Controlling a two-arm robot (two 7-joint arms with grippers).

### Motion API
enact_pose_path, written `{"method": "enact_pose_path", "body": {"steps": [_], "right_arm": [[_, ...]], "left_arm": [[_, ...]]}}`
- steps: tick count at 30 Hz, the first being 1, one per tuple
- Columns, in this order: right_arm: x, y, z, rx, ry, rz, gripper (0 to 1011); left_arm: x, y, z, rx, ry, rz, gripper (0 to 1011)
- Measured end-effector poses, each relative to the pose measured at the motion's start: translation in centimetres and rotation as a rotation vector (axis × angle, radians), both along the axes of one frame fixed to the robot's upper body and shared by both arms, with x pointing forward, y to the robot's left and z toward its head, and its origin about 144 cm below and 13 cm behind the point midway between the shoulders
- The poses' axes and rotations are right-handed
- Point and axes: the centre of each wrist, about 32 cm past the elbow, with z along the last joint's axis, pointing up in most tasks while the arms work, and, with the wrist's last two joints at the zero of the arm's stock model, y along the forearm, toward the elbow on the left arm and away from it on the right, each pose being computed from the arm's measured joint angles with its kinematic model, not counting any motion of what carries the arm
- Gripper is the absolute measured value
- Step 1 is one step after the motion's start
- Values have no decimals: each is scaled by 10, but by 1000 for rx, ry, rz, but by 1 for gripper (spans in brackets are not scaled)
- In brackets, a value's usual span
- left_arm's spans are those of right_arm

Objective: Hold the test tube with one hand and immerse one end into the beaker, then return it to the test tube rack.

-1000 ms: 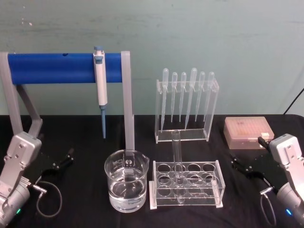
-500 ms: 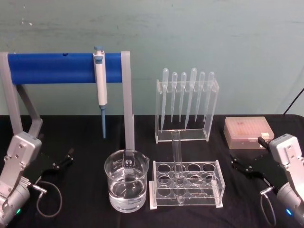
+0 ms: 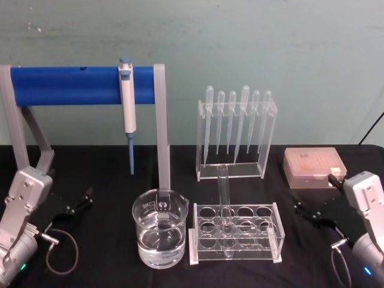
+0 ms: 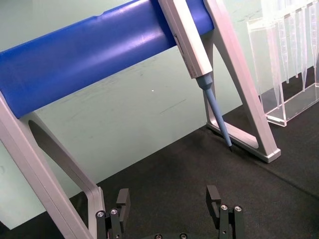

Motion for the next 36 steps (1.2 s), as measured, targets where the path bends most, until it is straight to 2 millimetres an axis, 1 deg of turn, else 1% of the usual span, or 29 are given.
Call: {"method": "enact_pose_path", "body": {"steps": [5,9,12,16,19,23,26,28,35,36], "right_arm": [[-11,-2,3,2,-16,5,1004],[-23,1,9,27,-8,27,1004],[-37,9,21,73,18,84,1004],[-48,20,34,129,52,162,1004],[-50,29,45,170,78,224,1004],[-48,38,53,212,107,285,1004],[-37,51,62,263,148,346,1004],[-32,55,64,278,163,360,1004],[-1,73,74,327,243,391,1004],[6,77,76,332,263,395,1004]], "left_arm": [[0,0,0,0,0,0,1000],[0,0,0,0,0,0,1000],[0,0,0,0,0,0,1000],[0,0,0,0,0,0,1000],[0,0,0,0,0,0,1000],[0,0,0,0,0,0,1000],[0,0,0,0,0,0,1000],[0,0,0,0,0,0,1000],[0,0,0,0,0,0,1000],[0,0,0,0,0,0,1000]]}}
